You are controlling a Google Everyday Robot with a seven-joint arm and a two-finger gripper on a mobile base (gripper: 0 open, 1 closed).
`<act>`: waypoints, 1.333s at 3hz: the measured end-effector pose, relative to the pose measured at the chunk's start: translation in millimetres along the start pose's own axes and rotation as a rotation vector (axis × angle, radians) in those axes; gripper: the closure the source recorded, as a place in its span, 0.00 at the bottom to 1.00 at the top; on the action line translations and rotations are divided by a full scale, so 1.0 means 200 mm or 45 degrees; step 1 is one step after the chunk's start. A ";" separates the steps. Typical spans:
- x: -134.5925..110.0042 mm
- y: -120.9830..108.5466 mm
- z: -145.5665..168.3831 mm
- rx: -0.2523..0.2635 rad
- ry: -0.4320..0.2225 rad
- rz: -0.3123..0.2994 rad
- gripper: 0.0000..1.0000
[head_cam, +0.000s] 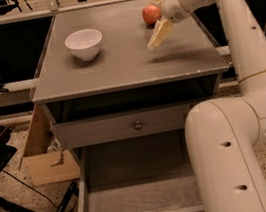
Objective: Pick apple from middle drawer and place on counter
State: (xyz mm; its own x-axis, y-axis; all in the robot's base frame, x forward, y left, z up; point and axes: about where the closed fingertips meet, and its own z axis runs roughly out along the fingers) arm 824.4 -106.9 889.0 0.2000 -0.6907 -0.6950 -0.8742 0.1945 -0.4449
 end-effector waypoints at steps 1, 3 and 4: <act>-0.21 -0.05 -0.24 0.071 -0.101 -0.123 0.00; -0.37 -0.04 -1.14 0.364 -0.398 -0.359 0.00; -0.32 0.04 -1.26 0.415 -0.496 -0.379 0.00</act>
Offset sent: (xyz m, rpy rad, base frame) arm -0.1946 -0.0912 0.1958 0.1963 -0.5116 0.1133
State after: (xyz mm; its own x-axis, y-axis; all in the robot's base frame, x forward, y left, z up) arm 692.9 -236.9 1071.5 0.6174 -0.4539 -0.6425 -0.5867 0.2784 -0.7604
